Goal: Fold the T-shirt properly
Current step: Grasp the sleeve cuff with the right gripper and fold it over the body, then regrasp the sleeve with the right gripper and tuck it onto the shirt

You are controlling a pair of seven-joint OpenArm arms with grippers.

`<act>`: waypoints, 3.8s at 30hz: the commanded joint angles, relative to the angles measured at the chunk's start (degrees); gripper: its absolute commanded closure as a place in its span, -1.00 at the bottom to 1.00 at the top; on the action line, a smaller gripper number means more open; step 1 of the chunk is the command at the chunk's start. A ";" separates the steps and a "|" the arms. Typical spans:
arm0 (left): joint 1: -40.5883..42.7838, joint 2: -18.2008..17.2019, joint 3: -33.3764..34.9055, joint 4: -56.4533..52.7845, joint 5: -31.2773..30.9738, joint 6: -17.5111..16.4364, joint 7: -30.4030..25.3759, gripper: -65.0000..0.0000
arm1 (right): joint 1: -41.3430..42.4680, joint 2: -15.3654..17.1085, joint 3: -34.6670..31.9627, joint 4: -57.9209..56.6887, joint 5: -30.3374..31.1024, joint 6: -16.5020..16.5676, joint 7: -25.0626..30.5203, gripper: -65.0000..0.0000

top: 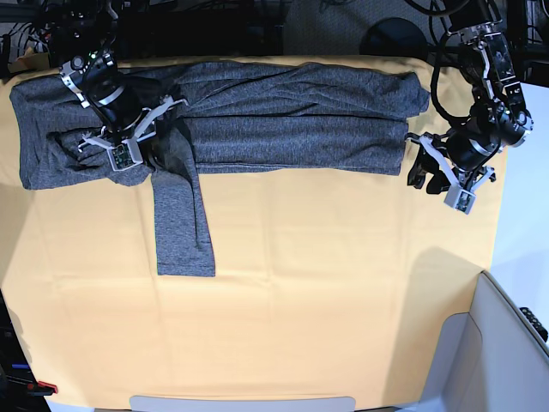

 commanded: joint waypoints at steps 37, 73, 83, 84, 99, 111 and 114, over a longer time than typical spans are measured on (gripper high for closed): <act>-0.27 -0.34 -0.22 0.79 -0.80 -0.15 -0.67 0.29 | 3.99 -0.79 -16.61 1.14 1.03 -0.19 1.40 -0.06; -0.54 -0.34 -0.13 0.71 -0.80 -0.15 -0.93 0.28 | 27.29 -18.98 17.33 -39.30 16.50 -21.29 1.75 -0.06; -0.71 -0.34 -0.13 0.00 -0.80 -0.15 -0.67 0.28 | 28.34 -18.98 13.02 -39.04 16.50 -26.48 1.84 -0.06; -0.71 -0.34 -0.13 -0.61 -0.80 -0.15 -0.67 0.28 | 28.25 -18.98 12.14 -38.69 16.50 -28.59 1.84 -0.06; -0.89 -0.34 -0.13 -3.60 -0.80 -0.15 -1.11 0.28 | 30.27 -18.98 6.34 -38.60 16.06 -42.30 1.49 -0.06; -2.03 -0.34 -0.13 -3.60 -0.80 -0.15 -0.67 0.28 | 32.21 -18.98 -0.78 -38.60 16.15 -45.64 1.84 -0.06; -2.03 -0.34 -0.13 -3.60 -0.80 -0.15 -0.67 0.28 | 32.30 -18.98 -0.78 -38.60 16.15 -45.38 1.84 -0.05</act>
